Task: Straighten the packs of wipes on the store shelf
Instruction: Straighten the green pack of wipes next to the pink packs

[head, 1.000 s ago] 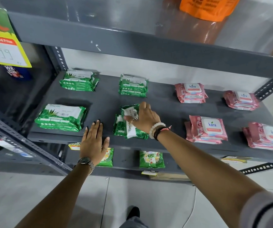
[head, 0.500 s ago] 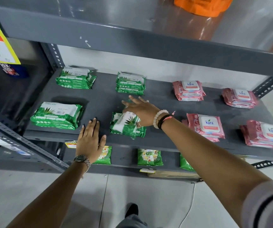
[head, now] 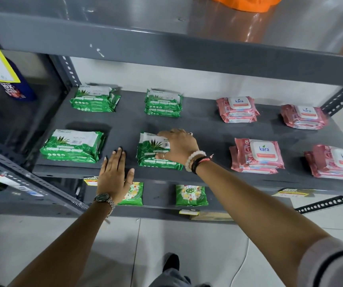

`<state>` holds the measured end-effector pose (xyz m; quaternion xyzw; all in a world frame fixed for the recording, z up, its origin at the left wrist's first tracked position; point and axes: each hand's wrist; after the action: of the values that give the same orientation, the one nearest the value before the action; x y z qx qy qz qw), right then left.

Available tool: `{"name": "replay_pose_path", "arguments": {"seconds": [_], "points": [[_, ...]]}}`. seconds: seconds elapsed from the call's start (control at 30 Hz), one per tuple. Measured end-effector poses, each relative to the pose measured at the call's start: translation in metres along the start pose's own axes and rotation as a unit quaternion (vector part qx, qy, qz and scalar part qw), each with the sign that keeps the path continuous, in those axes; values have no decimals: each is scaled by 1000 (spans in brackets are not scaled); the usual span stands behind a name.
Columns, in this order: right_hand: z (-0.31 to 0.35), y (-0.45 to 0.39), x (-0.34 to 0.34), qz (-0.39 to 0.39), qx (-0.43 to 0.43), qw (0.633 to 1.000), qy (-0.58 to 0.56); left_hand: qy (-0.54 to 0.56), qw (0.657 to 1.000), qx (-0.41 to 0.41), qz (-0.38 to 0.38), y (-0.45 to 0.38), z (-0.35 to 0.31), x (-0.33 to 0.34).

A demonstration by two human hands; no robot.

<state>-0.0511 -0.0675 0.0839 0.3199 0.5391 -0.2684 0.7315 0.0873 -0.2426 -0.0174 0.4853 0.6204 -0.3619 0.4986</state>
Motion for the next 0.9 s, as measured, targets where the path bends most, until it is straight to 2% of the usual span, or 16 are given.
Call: {"name": "replay_pose_path", "arguments": {"seconds": [0.13,0.2,0.27,0.4,0.5,0.7,0.9], "points": [[-2,5,3,-13,-1,1000,14,30,1000,0,-7,-1,1,-1],[-10,9,1,-18,-2,1000,-12,84,995,-16,-42,-3,-5,-9],[-27,16,-3,-49,18,998,-44,108,991,6,-78,-8,-20,-21],[-95,48,-10,-117,118,985,-42,49,990,115,-67,-30,-72,-36],[-150,78,-14,-149,213,965,-31,4,988,145,-50,-43,-102,-36],[-194,104,-5,-90,249,964,-19,-28,991,130,-27,-50,-118,-19],[-197,103,3,-103,246,963,-47,-29,993,115,-24,-52,-120,-17]]}}
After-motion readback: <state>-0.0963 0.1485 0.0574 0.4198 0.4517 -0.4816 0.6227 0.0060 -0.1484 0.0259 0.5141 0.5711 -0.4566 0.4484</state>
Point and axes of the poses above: each hand's wrist, its own y-axis away from the middle knuckle, its own x-axis out of the palm, z = x × y, and after that the axes turned 4 degrees about z, right-handed
